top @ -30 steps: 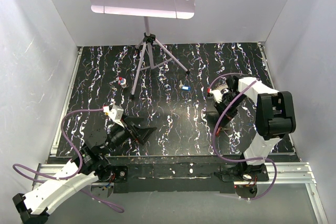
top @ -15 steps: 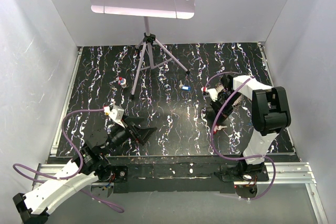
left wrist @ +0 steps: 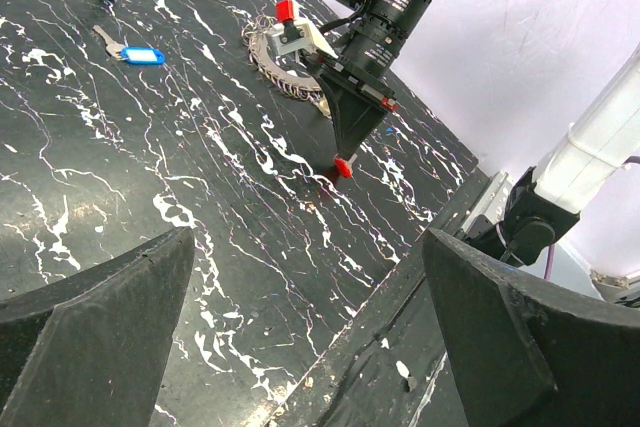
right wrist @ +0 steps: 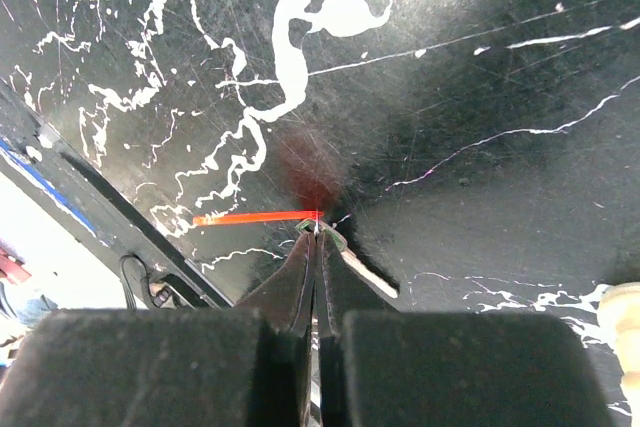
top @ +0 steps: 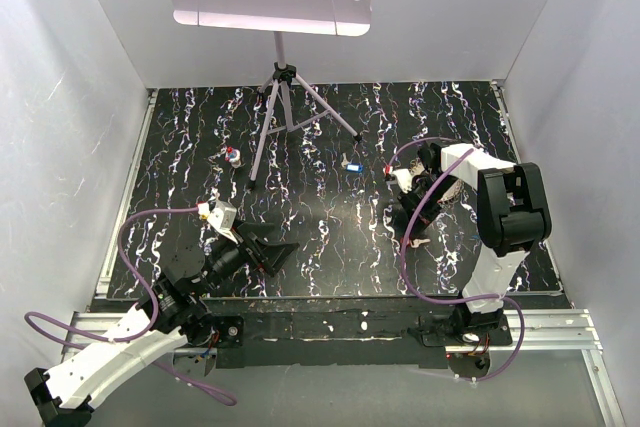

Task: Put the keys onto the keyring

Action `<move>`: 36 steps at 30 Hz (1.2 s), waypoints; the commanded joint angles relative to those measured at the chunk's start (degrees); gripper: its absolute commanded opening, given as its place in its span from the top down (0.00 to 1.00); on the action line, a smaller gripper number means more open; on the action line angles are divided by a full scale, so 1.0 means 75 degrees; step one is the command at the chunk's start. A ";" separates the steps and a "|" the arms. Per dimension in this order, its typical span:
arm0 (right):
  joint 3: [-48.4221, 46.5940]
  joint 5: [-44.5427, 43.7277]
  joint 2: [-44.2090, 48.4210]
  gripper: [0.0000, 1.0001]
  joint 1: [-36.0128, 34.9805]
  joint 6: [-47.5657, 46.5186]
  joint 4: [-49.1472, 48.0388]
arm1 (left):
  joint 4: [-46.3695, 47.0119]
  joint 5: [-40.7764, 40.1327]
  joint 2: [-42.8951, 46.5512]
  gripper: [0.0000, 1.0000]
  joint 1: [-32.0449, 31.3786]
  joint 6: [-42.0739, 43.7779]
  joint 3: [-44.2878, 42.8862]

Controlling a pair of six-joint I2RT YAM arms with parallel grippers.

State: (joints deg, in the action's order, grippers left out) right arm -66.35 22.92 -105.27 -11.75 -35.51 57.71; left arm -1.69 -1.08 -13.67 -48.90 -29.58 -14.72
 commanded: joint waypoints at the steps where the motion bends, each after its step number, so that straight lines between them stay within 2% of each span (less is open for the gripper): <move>1: -0.0166 0.0191 0.0196 0.99 -0.0051 0.0164 -0.0148 | 0.0027 -0.0090 -0.0017 0.02 0.0028 0.0124 -0.0018; 13: 0.0209 0.0202 0.0841 0.99 -0.0027 0.0269 -0.0406 | 0.0038 -0.0067 -0.0099 0.02 0.0028 0.0148 -0.0065; 25: 0.0198 0.0530 0.0759 0.99 -0.0027 0.0504 -0.0664 | 0.0038 -0.0055 -0.0158 0.02 0.0028 0.0159 -0.0123; 36: 0.0888 0.1127 0.1836 0.99 0.0101 0.0141 -0.0886 | -0.0032 -0.0008 -0.0146 0.02 0.0028 0.0159 -0.0158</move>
State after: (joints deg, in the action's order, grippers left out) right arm -61.56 27.44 -96.44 -11.62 -32.38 51.81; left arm -1.72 -1.06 -14.70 -48.90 -29.17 -14.72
